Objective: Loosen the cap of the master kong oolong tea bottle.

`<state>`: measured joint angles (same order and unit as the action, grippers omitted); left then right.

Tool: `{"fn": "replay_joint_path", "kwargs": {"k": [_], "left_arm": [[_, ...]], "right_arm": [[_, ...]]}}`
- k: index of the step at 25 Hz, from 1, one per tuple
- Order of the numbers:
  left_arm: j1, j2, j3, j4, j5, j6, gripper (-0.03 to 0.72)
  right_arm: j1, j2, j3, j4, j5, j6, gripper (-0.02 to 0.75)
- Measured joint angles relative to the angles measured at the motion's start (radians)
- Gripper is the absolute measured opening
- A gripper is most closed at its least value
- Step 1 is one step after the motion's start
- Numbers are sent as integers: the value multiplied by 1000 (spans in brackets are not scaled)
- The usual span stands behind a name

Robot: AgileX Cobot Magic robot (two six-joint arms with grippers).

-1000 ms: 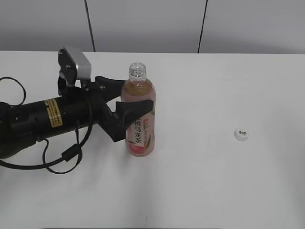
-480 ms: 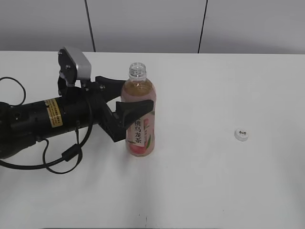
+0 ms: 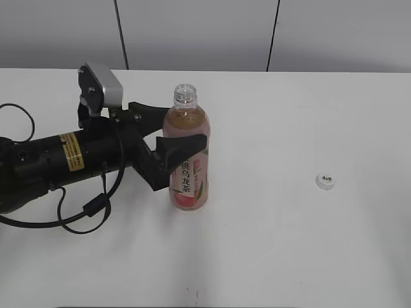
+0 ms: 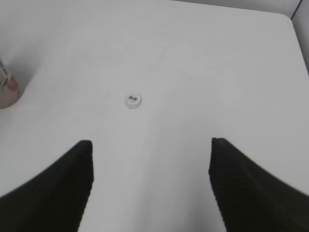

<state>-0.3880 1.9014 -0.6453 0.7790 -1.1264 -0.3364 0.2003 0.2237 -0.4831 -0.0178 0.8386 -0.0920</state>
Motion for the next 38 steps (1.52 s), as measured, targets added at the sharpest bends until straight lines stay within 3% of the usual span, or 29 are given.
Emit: {"fn": "replay_joint_path", "kwargs": {"k": [7,19,38], "left_arm": [[0,0,0,0,0,0,491],[0,0,0,-4,-46,4,591],[0,0,0,-6,-52,4,594]], "right_arm": [[0,2,2,2,-11,1,566],[0,5,2,3,-14,2,566],[0,5,5,4,-18,2,566]]}}
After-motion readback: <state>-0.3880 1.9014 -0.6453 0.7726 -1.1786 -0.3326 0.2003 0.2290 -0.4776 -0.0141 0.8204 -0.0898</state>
